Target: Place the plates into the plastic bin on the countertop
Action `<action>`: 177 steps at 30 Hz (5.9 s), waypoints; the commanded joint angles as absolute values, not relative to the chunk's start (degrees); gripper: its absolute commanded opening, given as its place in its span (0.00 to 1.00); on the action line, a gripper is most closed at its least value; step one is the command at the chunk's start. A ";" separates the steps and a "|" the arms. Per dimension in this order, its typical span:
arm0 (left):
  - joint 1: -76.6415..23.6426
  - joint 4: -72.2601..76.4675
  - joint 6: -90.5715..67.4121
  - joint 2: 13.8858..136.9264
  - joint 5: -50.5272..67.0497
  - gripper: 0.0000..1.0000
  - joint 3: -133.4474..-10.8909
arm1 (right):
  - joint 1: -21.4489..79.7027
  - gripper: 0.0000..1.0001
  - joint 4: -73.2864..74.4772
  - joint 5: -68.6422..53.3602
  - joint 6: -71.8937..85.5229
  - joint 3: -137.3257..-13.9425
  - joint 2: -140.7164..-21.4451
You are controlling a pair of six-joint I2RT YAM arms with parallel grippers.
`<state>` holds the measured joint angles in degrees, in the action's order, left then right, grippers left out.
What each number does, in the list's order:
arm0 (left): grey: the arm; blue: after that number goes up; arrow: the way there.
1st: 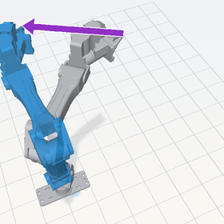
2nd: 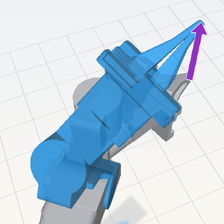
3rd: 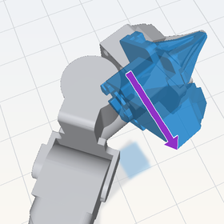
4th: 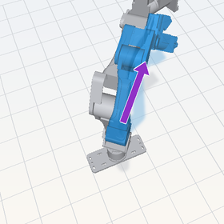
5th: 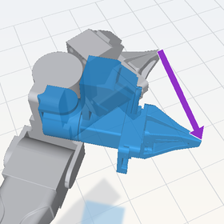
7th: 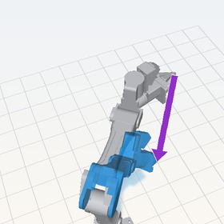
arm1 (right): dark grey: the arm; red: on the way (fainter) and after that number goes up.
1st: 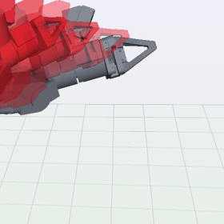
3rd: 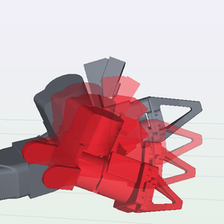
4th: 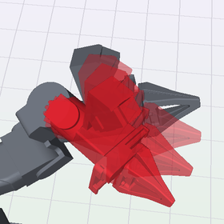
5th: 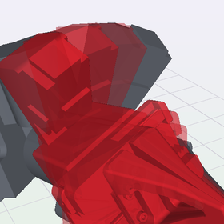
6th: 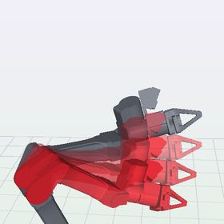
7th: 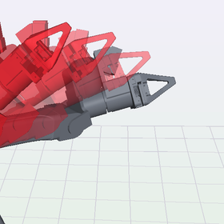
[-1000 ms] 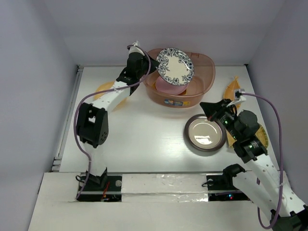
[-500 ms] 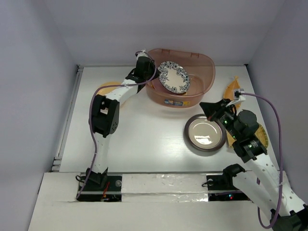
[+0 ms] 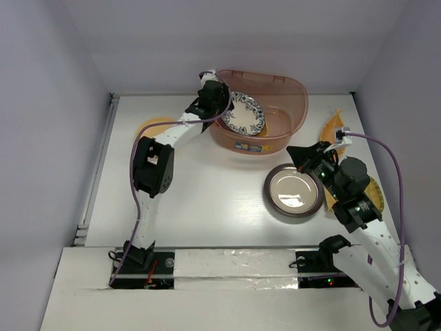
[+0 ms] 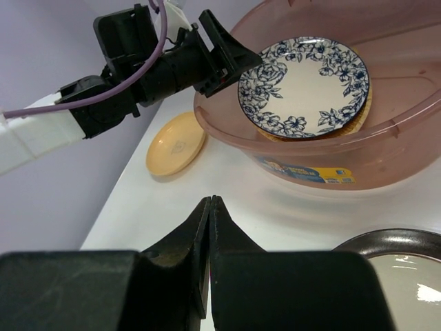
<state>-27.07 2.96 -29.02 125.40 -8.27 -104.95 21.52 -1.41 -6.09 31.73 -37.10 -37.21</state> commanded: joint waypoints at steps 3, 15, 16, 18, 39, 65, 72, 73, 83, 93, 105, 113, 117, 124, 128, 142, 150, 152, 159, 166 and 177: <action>-30.23 6.77 -20.40 114.79 -14.50 0.65 -107.32 | 22.06 0.05 -1.50 -3.78 30.76 -38.14 -36.39; -38.67 16.69 -16.52 94.41 -20.74 0.47 -86.95 | 22.06 0.04 -0.62 -1.85 30.85 -38.85 -34.90; -39.45 17.13 -17.31 92.13 -19.87 0.36 -82.31 | 22.06 0.03 -0.44 -1.41 30.85 -38.85 -34.46; -42.35 17.84 -20.47 90.10 -19.51 0.06 -77.63 | 22.06 0.02 -0.18 -0.79 30.85 -39.02 -33.41; -57.74 34.54 -42.10 102.47 -1.32 0.49 -54.75 | 22.06 0.15 3.25 0.44 31.73 -35.33 -29.35; -56.69 38.84 -46.67 114.35 -3.43 0.00 -54.42 | 22.06 0.16 2.02 0.44 32.17 -34.37 -30.24; -54.94 40.34 -47.11 100.74 -2.73 0.00 -45.27 | 22.06 0.16 2.02 0.44 32.61 -34.63 -29.62; -54.93 40.34 -47.11 96.46 -2.72 0.00 -44.31 | 22.06 0.16 2.20 0.44 32.78 -34.63 -29.45; -50.72 35.34 -48.87 67.96 -1.85 0.00 -36.03 | 22.06 0.16 5.45 0.88 32.96 -37.79 -25.23; -39.91 31.91 -45.01 59.85 0.97 0.00 -45.86 | 22.06 0.16 6.77 1.41 32.87 -38.85 -23.82; -29.27 26.11 -37.35 87.96 0.00 0.00 -80.05 | 22.06 0.16 8.61 0.61 31.73 -38.32 -24.87; -27.86 19.42 -35.69 106.24 2.73 0.00 -98.69 | 22.06 0.16 9.40 1.32 31.29 -38.67 -24.96; -27.33 18.46 -35.16 110.65 2.64 0.00 -101.77 | 22.06 0.16 9.23 1.14 31.11 -38.58 -25.75; -27.33 16.79 -34.19 114.96 2.38 0.00 -102.13 | 22.06 0.16 7.82 0.44 31.64 -37.00 -26.45; -27.33 13.99 -32.17 116.80 -1.82 0.10 -102.73 | 22.06 0.16 7.03 0.44 31.82 -36.48 -27.16; -27.33 8.43 -23.20 113.13 -11.16 0.62 -102.84 | 22.06 0.16 7.47 1.14 31.64 -36.56 -26.89; -26.11 19.94 -25.74 89.68 -18.63 0.37 -77.99 | 22.06 0.00 6.42 0.44 31.46 -35.69 -26.98; -24.70 21.44 -29.68 82.55 -21.34 0.24 -66.96 | 22.06 0.00 5.72 0.44 31.46 -35.33 -27.25; -11.71 24.95 -46.20 63.21 -23.83 0.17 -35.44 | 22.06 0.02 2.11 -2.89 31.46 -32.61 -28.82; -2.29 21.10 -48.95 68.01 -17.58 0.56 -32.16 | 22.06 0.31 -1.93 -8.79 31.47 -31.64 -34.27; 1.41 19.87 -50.98 91.31 -12.48 0.56 -44.64 | 22.06 0.32 -2.99 -10.28 30.94 -29.80 -36.04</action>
